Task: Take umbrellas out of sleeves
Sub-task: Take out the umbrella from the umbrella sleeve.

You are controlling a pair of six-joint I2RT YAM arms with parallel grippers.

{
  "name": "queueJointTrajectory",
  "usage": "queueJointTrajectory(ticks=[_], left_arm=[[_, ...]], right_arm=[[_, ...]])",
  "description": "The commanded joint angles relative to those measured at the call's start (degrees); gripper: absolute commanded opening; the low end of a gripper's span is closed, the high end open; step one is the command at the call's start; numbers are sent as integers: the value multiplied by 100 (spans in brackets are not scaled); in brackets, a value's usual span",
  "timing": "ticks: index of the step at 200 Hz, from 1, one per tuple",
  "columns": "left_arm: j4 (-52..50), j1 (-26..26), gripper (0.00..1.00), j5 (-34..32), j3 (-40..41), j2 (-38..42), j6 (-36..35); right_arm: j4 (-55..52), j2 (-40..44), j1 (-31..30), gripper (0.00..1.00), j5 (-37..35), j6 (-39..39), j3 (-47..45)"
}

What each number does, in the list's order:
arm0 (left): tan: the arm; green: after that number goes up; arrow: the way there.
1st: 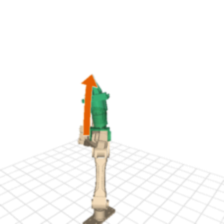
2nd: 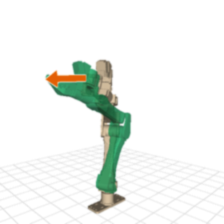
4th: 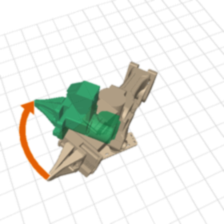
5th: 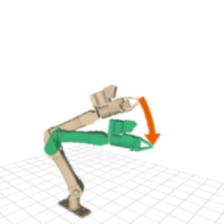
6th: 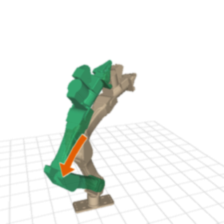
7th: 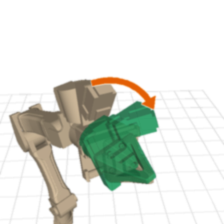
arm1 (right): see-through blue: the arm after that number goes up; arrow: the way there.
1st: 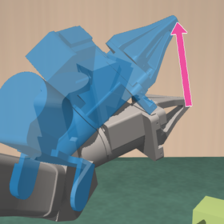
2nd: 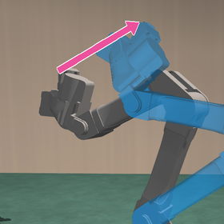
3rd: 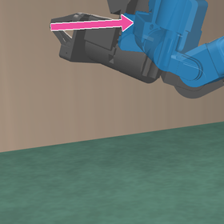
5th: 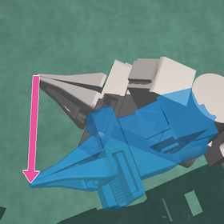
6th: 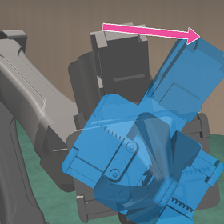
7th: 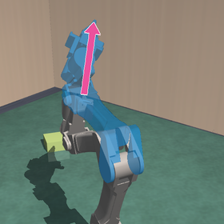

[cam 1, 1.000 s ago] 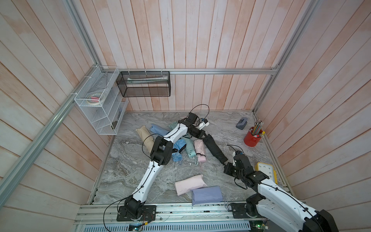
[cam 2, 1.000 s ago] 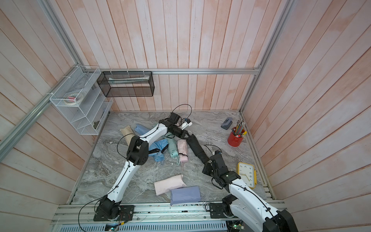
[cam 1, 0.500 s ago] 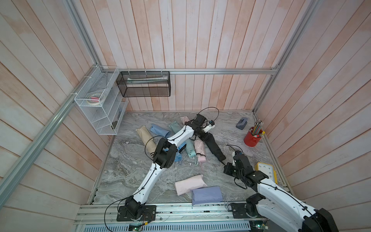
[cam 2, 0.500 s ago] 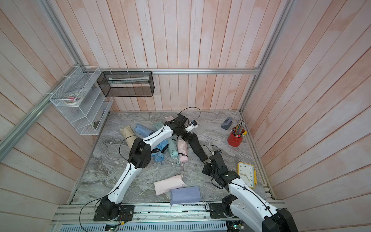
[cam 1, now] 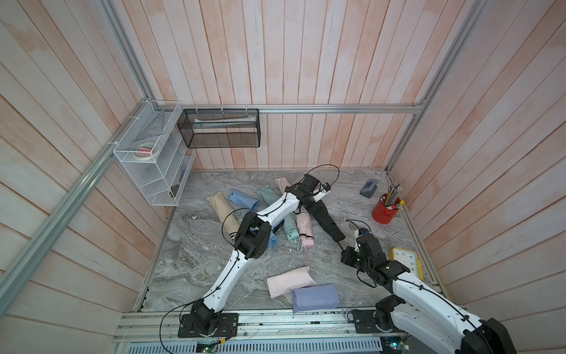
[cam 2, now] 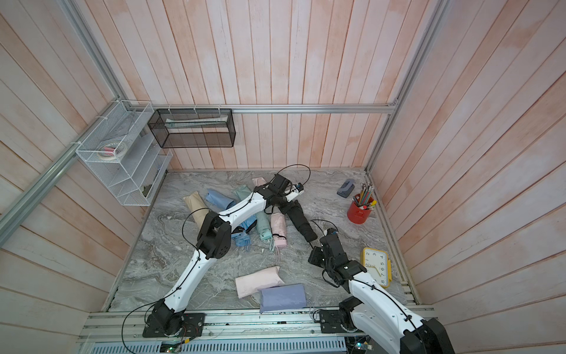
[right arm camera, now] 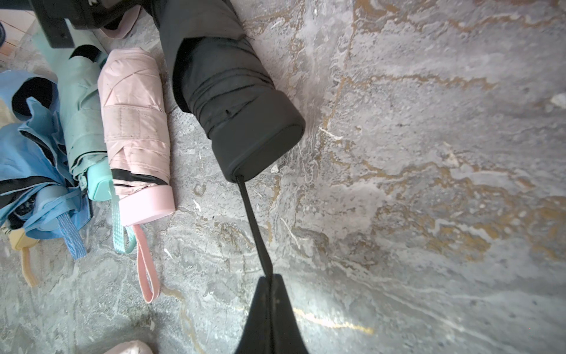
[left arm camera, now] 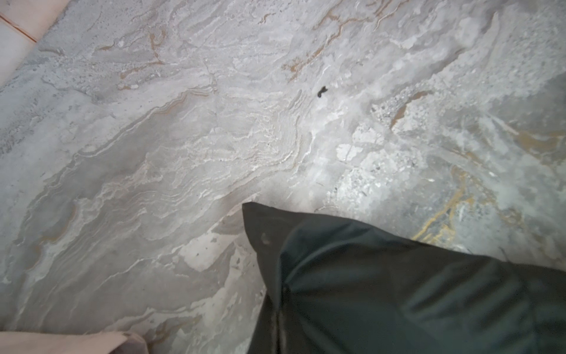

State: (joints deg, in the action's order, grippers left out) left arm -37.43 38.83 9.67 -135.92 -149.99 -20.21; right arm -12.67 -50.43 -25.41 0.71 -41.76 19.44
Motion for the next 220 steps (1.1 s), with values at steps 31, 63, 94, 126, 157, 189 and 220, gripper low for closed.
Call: queueJointTrajectory(ticks=[31, 63, 94, 126, 157, 189, 220], left_arm=[[263, -130, 0, -795, 65, 189, -211], [227, -163, 0, -950, 31, 160, -195], [241, -191, 0, -1041, 33, 157, -188], [214, -261, 0, -1088, -52, 121, -147], [201, -303, 0, -1108, -134, 93, -147], [220, -332, 0, -1118, -158, 63, -116], [219, -376, 0, -1091, -180, 35, -82]], right_arm=[[-313, 111, 10, 0, -32, 45, -32], [-347, 162, 10, 0, -45, 45, -45], [-369, 191, 10, 0, -50, 27, -55], [-410, 244, 10, 0, -58, 10, -87], [-436, 282, 9, 0, -65, -8, -92], [-496, 352, 2, 0, -83, -25, -87], [-527, 394, 5, 0, -89, -34, -104]])
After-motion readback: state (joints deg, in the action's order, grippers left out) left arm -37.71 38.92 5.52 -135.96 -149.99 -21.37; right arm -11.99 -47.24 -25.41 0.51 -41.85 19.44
